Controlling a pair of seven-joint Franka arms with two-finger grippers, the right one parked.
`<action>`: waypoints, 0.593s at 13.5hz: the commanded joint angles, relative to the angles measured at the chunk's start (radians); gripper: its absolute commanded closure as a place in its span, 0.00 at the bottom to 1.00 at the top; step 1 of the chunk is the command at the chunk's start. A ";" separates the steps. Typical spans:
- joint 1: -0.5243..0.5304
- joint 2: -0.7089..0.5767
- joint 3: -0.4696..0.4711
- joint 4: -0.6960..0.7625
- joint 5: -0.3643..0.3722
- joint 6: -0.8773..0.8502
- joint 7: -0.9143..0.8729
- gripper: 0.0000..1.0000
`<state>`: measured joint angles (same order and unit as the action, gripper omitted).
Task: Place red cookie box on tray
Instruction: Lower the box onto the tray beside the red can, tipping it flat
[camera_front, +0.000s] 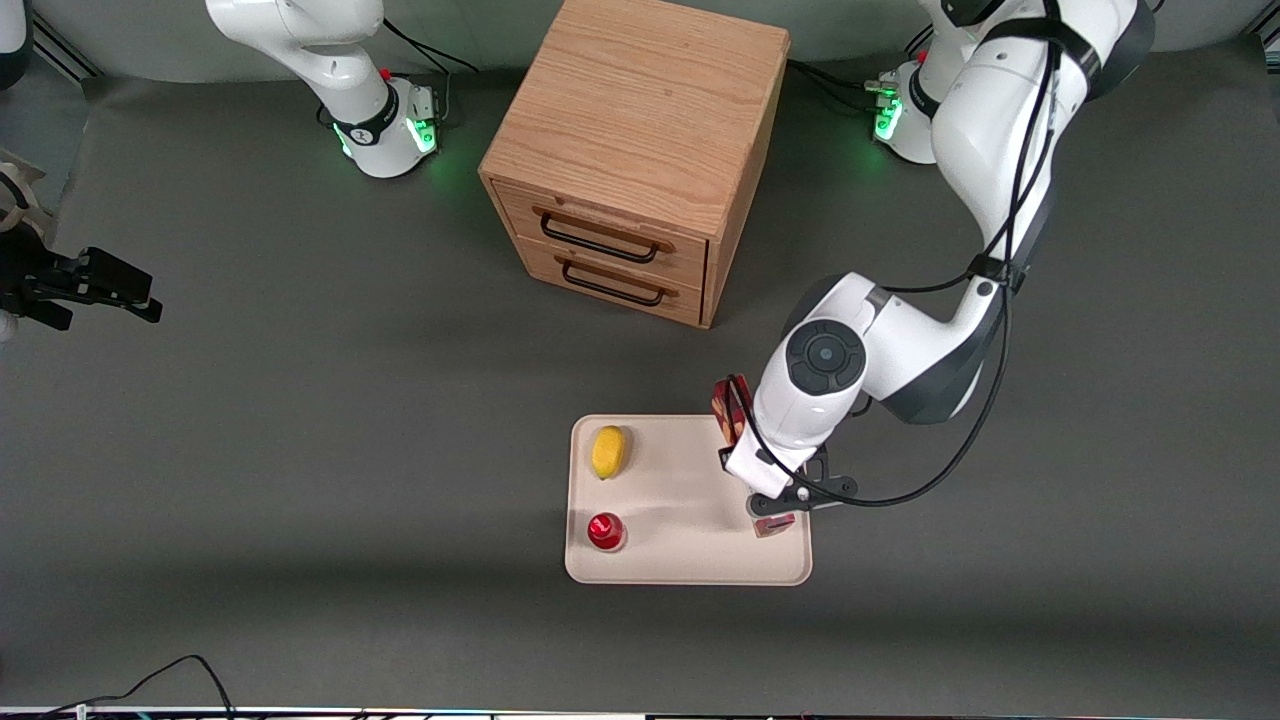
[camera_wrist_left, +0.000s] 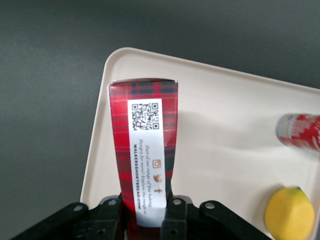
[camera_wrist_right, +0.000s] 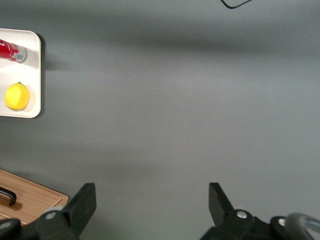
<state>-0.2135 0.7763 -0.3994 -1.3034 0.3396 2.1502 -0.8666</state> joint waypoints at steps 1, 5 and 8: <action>-0.014 0.021 0.033 -0.016 0.021 0.072 -0.044 1.00; -0.015 0.055 0.062 -0.057 0.021 0.170 -0.070 1.00; -0.015 0.064 0.074 -0.097 0.039 0.240 -0.081 1.00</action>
<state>-0.2147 0.8514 -0.3467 -1.3682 0.3482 2.3542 -0.9062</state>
